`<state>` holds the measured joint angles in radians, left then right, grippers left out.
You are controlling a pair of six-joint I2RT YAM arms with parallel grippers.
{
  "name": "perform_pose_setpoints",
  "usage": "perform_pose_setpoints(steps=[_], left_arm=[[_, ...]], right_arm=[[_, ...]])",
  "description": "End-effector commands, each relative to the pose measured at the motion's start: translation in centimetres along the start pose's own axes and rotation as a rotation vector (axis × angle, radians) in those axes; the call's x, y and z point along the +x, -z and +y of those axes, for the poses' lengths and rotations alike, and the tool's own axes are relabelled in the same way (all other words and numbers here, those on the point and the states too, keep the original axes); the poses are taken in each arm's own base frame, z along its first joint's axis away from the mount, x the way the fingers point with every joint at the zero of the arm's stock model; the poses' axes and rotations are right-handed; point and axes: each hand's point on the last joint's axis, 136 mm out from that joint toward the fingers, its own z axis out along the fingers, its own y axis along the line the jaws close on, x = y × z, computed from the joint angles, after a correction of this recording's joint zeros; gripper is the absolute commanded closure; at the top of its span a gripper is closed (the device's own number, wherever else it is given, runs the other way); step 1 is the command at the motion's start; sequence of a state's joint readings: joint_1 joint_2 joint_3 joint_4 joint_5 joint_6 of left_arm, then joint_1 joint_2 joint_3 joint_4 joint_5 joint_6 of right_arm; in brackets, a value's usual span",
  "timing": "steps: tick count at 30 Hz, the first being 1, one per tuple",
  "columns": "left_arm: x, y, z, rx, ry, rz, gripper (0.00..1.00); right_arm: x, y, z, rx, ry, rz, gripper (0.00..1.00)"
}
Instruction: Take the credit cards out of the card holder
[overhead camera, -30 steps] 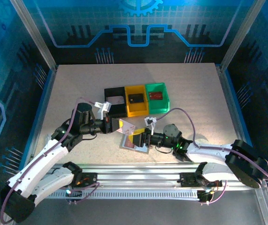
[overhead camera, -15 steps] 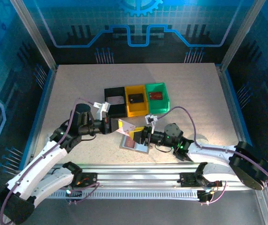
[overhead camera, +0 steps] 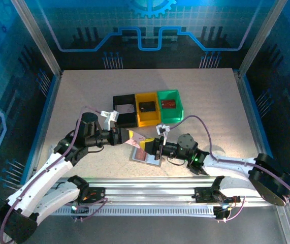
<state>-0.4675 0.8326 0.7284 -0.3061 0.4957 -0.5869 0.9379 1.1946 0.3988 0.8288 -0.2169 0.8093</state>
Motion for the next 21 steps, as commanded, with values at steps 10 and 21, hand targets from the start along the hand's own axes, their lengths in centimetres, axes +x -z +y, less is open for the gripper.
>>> perform_pose_setpoints(steps=[10, 21], left_arm=[[-1.9, 2.7, 3.0, -0.252, -0.081, -0.153, 0.25], [-4.2, 7.4, 8.4, -0.643, -0.064, -0.326, 0.10]], right_arm=[[-1.8, 0.6, -0.7, 0.153, 0.036, 0.059, 1.00], [-4.6, 0.2, -4.9, 0.395, -0.031, 0.327, 1.00]])
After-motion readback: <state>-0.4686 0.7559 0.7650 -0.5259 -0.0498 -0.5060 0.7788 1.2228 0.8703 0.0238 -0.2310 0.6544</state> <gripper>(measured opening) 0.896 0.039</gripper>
